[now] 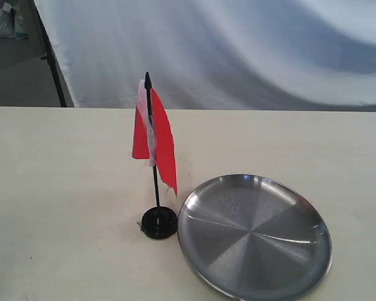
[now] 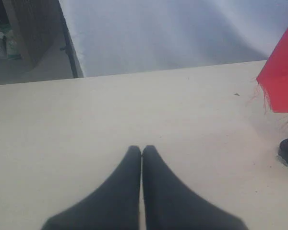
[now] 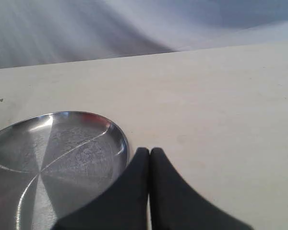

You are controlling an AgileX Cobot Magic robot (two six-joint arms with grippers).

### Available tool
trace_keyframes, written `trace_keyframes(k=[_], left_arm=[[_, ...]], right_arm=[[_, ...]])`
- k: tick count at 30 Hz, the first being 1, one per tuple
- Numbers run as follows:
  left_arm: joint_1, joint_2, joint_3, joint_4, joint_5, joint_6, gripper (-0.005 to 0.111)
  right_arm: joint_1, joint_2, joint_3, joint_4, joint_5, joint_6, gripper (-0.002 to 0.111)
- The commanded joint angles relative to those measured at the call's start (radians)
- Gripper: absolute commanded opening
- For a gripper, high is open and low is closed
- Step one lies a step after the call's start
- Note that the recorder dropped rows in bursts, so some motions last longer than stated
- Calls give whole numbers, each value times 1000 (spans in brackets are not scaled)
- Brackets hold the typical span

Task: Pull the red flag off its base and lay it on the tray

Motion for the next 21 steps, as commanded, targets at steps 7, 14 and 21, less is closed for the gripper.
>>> trace_keyframes(k=[7,14,21], left_arm=[[2,-4,3,1,2,4,1],[2,-4,3,1,-2,4,1],[2,-4,3,-63,-137,-61,1]], right_arm=[[-2,-6,-1,-4,-5,-2,0],[-2,-6,-1,-4,-5,-2,0],[-2,-6,-1,-4,-5,-2,0]])
